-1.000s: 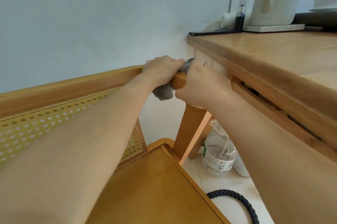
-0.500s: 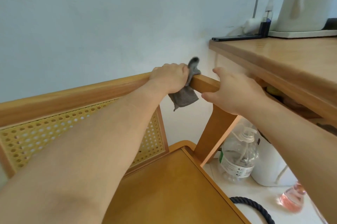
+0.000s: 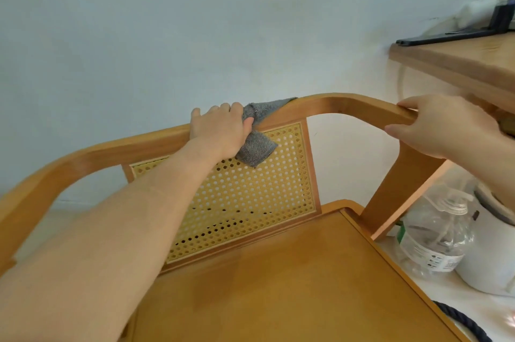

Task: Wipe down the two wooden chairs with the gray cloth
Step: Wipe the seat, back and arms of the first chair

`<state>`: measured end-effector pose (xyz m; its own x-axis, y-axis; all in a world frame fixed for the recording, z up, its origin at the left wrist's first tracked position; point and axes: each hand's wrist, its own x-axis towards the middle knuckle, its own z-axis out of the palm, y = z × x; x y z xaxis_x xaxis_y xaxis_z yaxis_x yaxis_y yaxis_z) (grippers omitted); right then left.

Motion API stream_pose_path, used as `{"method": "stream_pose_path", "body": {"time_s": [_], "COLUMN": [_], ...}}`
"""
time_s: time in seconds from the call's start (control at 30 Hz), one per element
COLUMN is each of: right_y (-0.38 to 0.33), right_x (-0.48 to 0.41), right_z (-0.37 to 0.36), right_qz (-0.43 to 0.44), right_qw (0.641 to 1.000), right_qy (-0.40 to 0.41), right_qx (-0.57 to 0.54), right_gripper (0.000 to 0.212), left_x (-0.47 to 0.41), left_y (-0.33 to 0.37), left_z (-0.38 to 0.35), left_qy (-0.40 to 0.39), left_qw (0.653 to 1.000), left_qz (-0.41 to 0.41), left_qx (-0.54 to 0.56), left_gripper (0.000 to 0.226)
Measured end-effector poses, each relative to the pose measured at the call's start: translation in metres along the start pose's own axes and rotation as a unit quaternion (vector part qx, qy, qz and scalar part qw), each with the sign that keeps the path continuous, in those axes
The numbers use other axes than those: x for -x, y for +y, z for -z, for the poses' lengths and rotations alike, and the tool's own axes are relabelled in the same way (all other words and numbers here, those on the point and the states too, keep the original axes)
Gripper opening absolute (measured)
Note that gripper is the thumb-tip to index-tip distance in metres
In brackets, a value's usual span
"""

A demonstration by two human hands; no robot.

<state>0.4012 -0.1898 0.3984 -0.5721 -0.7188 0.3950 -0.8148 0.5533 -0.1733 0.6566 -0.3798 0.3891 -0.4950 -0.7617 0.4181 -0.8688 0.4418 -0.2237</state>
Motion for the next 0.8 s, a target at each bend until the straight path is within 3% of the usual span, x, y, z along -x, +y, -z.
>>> {"method": "stream_pose_path", "body": {"time_s": [0.2, 0.3, 0.43, 0.6, 0.7, 0.8], "right_y": [-0.005, -0.008, -0.012, -0.010, -0.008, -0.007], "right_x": [-0.002, -0.002, 0.003, 0.003, 0.001, 0.004], "right_z": [0.000, 0.000, 0.007, 0.005, 0.005, 0.004], "right_qz": [0.020, 0.035, 0.039, 0.032, 0.034, 0.029], "right_qw": [1.000, 0.999, 0.990, 0.987, 0.989, 0.991], "right_qy": [-0.008, -0.010, -0.036, -0.056, -0.051, -0.032], "right_qx": [-0.013, 0.040, 0.133, 0.144, 0.132, 0.128], "right_gripper": [0.052, 0.048, 0.048, 0.047, 0.045, 0.043], "left_x": [0.042, 0.031, -0.011, -0.049, -0.045, -0.021], "left_y": [-0.096, -0.094, -0.018, 0.067, 0.060, 0.017], "left_z": [0.000, 0.004, 0.000, -0.011, -0.018, -0.022], "left_qy": [-0.007, -0.033, -0.003, 0.095, 0.118, 0.125], "left_qw": [0.991, 0.988, 0.997, 0.990, 0.982, 0.984], "left_qz": [0.127, 0.147, 0.067, -0.078, -0.142, -0.119], "left_qx": [0.033, 0.026, 0.040, 0.063, 0.038, 0.036], "left_gripper": [0.053, 0.056, 0.053, 0.045, 0.046, 0.045]}}
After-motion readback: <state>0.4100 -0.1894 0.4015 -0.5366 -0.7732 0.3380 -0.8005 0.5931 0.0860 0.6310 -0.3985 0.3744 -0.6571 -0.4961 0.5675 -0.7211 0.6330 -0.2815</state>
